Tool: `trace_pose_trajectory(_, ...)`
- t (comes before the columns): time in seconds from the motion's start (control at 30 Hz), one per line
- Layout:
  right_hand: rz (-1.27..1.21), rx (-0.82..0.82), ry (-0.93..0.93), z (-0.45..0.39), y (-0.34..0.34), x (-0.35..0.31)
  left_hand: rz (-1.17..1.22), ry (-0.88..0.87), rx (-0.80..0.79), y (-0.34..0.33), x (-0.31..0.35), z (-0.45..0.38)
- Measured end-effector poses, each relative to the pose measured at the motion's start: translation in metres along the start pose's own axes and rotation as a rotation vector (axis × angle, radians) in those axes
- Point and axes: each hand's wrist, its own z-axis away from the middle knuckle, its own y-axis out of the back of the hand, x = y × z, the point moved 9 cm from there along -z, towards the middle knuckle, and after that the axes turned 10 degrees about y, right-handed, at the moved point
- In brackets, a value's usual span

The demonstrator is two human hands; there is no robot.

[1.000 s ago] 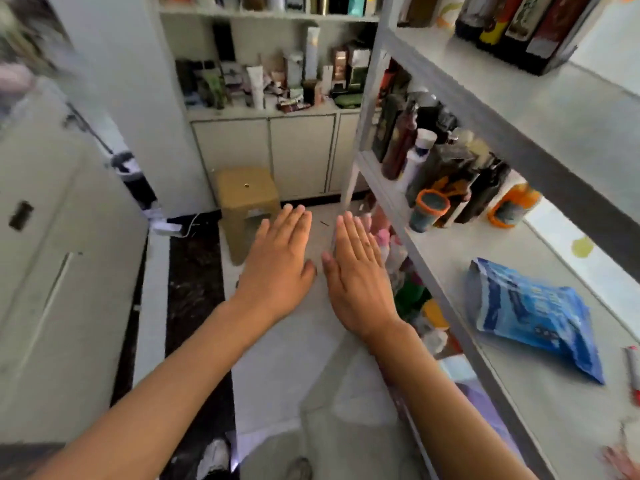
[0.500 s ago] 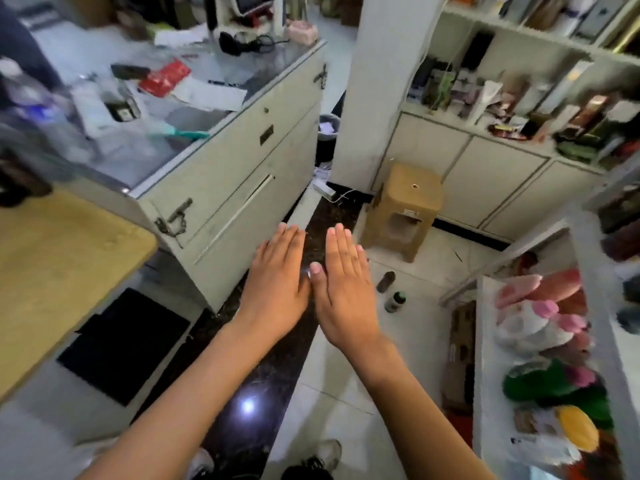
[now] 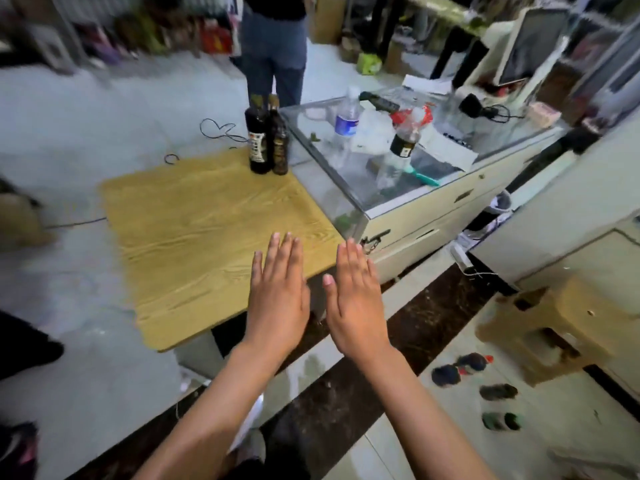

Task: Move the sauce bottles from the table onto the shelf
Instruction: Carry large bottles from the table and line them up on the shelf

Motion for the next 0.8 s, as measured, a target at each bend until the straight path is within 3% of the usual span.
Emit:
trace_pose_trajectory(0.17, -0.021, -0.063, 0.090, -0.067, -0.049, -0.055, -0.033, 0.128, 0.019, 0.024, -0.083, -0.038)
trace_pose_trajectory(0.37, -0.066, -0.099, 0.129, -0.139, -0.077, -0.075, -0.031, 0.192, 0.041, 0.036, -0.124, -0.094)
trace_pose_trajectory(0.63, -0.157, -0.080, 0.100, -0.262, -0.112, -0.032, 0.013, 0.225, 0.013, 0.017, -0.136, -0.204)
trace_pose_trajectory(0.8, -0.354, -0.087, -0.013, -0.359, -0.155, 0.036, 0.087, 0.298, 0.071, -0.008, -0.146, -0.309)
